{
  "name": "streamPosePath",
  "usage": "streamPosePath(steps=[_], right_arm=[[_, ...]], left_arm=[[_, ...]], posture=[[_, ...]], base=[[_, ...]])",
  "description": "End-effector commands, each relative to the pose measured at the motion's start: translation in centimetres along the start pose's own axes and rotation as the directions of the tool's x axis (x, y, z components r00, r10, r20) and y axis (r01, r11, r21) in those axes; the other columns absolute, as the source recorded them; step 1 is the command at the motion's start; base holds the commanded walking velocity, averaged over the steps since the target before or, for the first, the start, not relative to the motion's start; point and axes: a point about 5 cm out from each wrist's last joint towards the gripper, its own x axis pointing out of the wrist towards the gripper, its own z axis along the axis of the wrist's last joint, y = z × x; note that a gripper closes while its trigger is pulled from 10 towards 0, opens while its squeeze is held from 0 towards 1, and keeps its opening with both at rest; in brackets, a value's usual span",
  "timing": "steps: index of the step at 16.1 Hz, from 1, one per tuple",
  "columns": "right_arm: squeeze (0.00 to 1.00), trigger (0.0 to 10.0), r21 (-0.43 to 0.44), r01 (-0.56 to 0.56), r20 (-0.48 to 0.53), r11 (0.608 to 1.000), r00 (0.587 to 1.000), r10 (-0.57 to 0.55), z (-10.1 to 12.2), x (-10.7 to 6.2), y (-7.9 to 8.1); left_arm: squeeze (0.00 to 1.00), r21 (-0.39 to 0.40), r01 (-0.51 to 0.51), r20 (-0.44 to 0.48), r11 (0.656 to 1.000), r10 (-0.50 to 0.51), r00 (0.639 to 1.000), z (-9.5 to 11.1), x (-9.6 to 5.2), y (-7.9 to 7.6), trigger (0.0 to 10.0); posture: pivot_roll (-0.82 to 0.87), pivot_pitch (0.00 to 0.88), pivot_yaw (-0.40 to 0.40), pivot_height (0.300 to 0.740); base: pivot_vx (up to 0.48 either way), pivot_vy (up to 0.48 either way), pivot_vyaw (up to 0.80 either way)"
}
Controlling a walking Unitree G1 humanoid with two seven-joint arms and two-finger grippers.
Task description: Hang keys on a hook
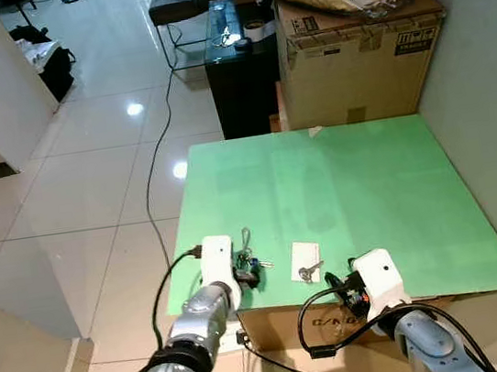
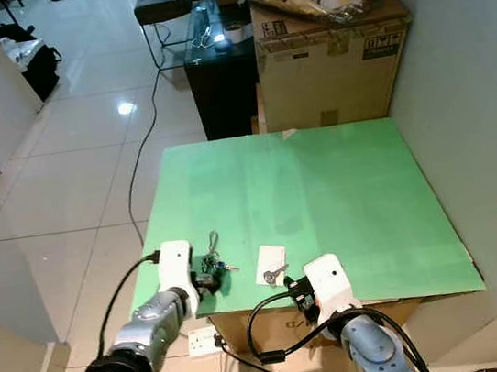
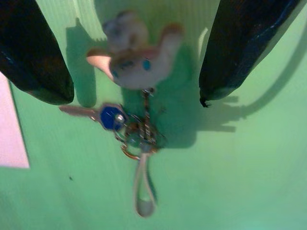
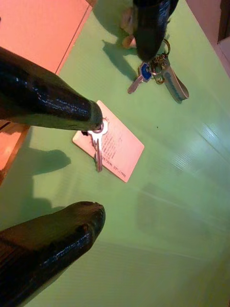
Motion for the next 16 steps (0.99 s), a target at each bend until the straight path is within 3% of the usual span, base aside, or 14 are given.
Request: streamPosePath(steps=[1,6,16], right_arm=[[0.00,10.0,0.003,-0.016,-0.005,1.000,1.000,0.016,-0.1,0.2,0.4],[0.00,10.0,-0.004,-0.031,-0.002,0.999,1.000,0.031,-0.1,0.1,0.5],[0.00,10.0,0.009,-0.025,-0.004,1.000,1.000,0.025,-0.2,-0.2,0.6]], left_arm=[[0.00,0.041,-0.011,-0.018,0.999,0.011,1.000,-0.5,0.0,-0.2,10.0],[0.00,0.232,-0.135,0.054,0.963,0.126,0.991,0.8,0.4,-0.8,10.0],[0.00,0.182,-0.138,-0.054,0.974,0.150,0.987,-1.2,0.3,-0.8,10.0]], posture=[[-0.21,0.047,0.098,0.740],[-0.23,0.038,0.104,0.740],[-0.25,0.060,0.106,0.740]], base=[[0.000,0.000,0.00],[0.000,0.000,0.00],[0.000,0.000,0.00]])
